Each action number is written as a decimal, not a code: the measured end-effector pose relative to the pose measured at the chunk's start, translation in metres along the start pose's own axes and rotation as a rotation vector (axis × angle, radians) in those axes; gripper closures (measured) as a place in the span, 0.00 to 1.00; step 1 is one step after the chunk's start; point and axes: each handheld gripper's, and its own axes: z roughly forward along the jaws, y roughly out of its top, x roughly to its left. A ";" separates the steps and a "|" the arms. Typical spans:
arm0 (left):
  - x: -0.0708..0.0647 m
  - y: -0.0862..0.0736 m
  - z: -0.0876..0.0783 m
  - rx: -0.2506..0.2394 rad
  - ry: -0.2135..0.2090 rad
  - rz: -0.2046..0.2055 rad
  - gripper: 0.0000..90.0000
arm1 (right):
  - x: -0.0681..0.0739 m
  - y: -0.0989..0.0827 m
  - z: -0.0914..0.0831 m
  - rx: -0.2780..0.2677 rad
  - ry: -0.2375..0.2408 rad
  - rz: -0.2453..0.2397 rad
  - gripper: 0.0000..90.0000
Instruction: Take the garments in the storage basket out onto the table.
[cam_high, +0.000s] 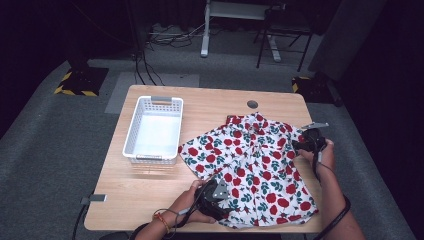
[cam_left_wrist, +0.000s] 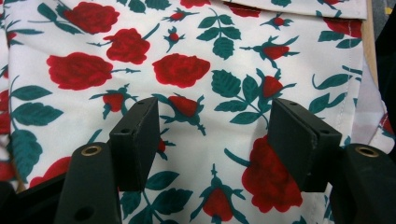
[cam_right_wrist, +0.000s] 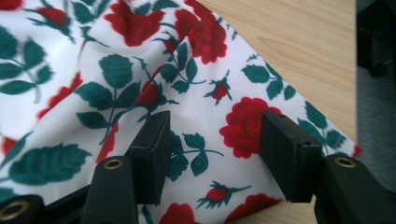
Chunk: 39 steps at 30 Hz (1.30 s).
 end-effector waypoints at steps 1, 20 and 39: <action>-0.001 0.001 0.001 0.003 -0.006 0.003 0.38 | -0.001 0.002 0.000 0.013 -0.011 -0.010 0.49; 0.064 0.046 0.000 -0.062 0.193 -0.090 0.37 | 0.051 -0.019 -0.052 -0.094 0.149 -0.163 0.47; 0.140 0.043 0.032 0.042 0.322 -0.308 0.46 | 0.074 -0.070 -0.070 -0.057 0.275 -0.219 0.43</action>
